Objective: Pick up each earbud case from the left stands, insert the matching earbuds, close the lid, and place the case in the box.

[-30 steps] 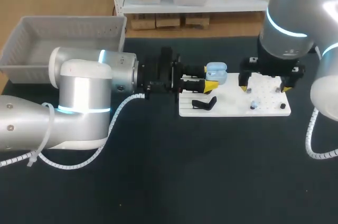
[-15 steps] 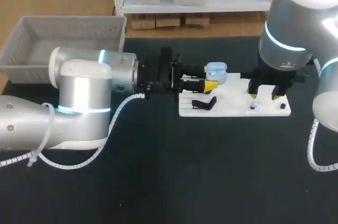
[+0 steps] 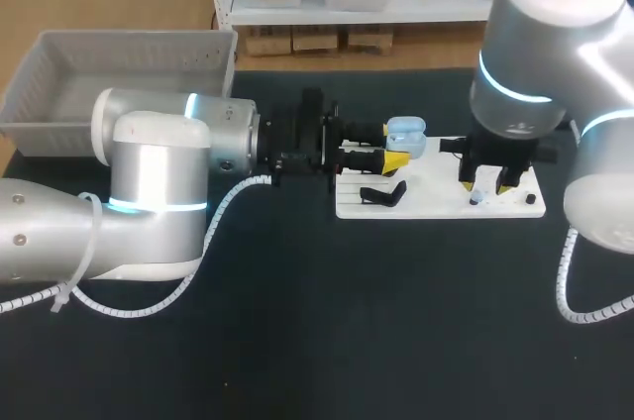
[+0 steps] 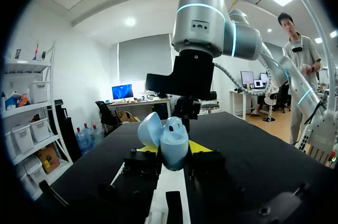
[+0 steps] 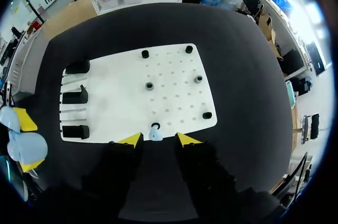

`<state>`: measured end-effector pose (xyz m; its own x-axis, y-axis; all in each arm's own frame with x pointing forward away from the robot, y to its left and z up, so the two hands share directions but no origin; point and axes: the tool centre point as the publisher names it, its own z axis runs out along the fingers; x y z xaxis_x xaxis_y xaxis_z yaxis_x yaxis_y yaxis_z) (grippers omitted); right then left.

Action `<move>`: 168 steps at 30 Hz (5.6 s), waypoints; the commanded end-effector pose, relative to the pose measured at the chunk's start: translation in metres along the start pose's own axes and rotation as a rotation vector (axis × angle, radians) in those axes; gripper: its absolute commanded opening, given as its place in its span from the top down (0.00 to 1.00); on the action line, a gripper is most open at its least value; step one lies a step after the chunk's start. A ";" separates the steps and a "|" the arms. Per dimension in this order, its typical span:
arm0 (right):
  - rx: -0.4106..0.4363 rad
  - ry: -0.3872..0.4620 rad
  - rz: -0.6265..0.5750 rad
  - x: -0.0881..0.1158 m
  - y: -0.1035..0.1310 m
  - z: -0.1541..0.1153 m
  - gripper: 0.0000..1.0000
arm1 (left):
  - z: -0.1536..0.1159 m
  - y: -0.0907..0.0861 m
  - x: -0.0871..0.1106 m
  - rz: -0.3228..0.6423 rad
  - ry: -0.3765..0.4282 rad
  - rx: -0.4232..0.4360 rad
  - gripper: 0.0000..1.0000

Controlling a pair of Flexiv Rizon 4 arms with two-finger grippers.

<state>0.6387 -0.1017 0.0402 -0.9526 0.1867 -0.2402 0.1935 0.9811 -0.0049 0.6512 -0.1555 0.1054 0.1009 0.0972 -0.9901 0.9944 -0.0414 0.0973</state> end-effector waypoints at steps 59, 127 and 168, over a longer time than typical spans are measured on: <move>-0.001 0.034 0.055 0.001 0.001 0.025 1.00 | 0.000 -0.002 0.001 0.004 -0.003 -0.008 1.00; -0.284 -0.020 -0.768 -0.008 0.080 -0.133 1.00 | 0.000 -0.002 0.001 0.004 -0.003 -0.008 1.00; -0.235 0.028 -1.102 -0.008 0.108 -0.122 1.00 | 0.000 -0.002 0.001 0.004 -0.003 -0.008 1.00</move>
<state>0.6395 0.0089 0.1603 -0.5842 -0.7873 -0.1972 -0.8009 0.5986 -0.0170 0.6512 -0.1555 0.1054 0.1009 0.0973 -0.9901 0.9944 -0.0414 0.0973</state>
